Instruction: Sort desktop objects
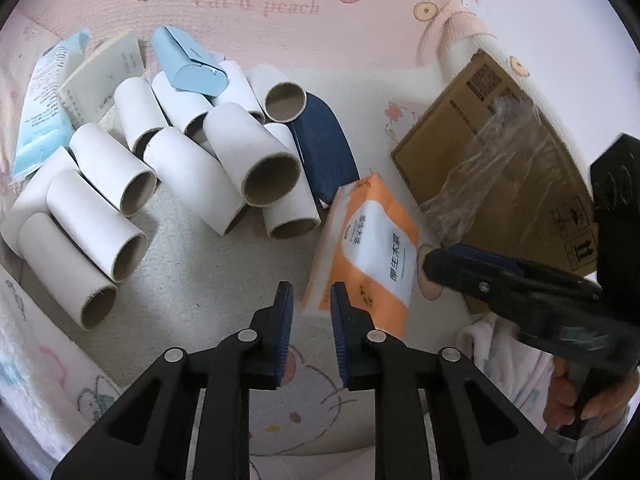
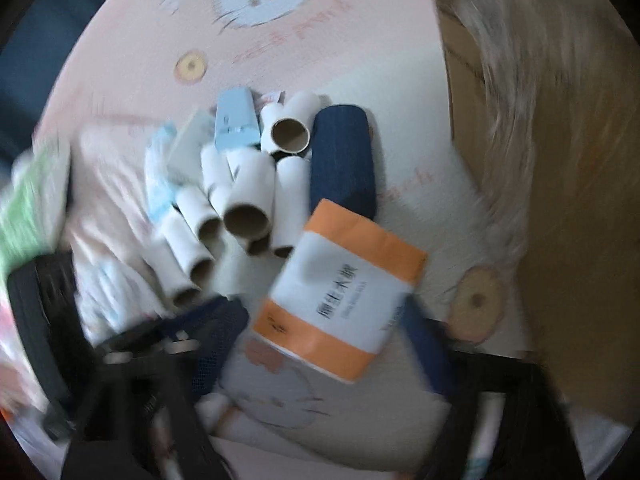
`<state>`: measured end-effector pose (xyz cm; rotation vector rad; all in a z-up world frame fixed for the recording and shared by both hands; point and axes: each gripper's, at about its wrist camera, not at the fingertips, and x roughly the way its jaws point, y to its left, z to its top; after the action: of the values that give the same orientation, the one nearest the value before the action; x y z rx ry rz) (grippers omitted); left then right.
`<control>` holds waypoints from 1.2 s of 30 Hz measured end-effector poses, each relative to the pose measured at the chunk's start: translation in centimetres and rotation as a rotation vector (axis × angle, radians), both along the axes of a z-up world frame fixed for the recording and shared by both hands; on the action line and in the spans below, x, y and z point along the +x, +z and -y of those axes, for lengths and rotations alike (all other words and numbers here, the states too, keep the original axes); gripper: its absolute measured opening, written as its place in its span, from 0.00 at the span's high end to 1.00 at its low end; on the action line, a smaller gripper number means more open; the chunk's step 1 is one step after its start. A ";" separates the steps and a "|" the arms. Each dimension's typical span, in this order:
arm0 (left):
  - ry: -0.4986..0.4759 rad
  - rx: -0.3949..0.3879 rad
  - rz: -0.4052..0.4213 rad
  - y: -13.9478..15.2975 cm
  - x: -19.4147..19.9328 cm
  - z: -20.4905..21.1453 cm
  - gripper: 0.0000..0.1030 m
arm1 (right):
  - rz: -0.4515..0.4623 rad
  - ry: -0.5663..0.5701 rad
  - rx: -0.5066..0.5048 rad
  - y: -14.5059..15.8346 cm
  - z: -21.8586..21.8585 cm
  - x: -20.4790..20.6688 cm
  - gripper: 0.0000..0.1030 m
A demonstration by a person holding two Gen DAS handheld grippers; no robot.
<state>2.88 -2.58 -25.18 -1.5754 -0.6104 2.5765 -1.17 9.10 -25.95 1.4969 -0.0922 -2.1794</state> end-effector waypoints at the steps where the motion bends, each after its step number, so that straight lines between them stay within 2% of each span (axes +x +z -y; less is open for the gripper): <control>1: -0.002 0.008 0.004 -0.2 -0.3 0.0 0.80 | -0.020 0.007 0.040 0.0 0.1 0.3 0.73; 2: -0.009 0.022 0.009 -0.3 -0.3 0.0 0.81 | -0.033 -0.002 0.060 -0.2 0.0 0.5 0.73; 6: -0.014 0.042 0.023 -0.4 0.0 0.0 0.81 | -0.028 -0.035 0.035 -1.0 -1.1 -0.1 0.73; 11: -0.019 -0.005 0.069 -1.3 -0.2 -0.4 0.81 | -0.116 -0.014 0.192 -0.3 -0.7 -1.5 0.73; 16: -0.025 -0.028 0.124 -2.0 0.0 -0.9 0.81 | -0.164 0.077 0.339 -0.7 1.1 -3.0 0.73; 20: -0.029 -0.013 0.132 -2.2 0.2 -1.0 0.81 | -0.216 0.181 0.514 -2.0 2.9 -3.6 0.73; 24: -0.033 0.011 0.140 -2.6 -0.3 -1.0 0.81 | -0.214 0.193 0.591 -3.2 3.3 -4.8 0.73; 29: -0.002 0.058 0.152 -2.9 -0.9 -0.1 0.81 | -0.149 0.228 0.562 -3.7 2.7 -5.7 0.73; 33: 0.060 0.079 0.160 -3.1 -1.5 1.3 0.81 | -0.074 0.223 0.468 -3.7 1.1 -5.9 0.73; 36: 0.121 0.124 0.159 -3.4 -1.6 2.5 0.81 | -0.023 0.219 0.394 -4.0 0.2 -5.6 0.73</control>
<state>1.27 -5.05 -28.58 -1.7638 -0.8872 2.4545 -6.76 8.95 -29.91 1.5972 0.5133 -2.1157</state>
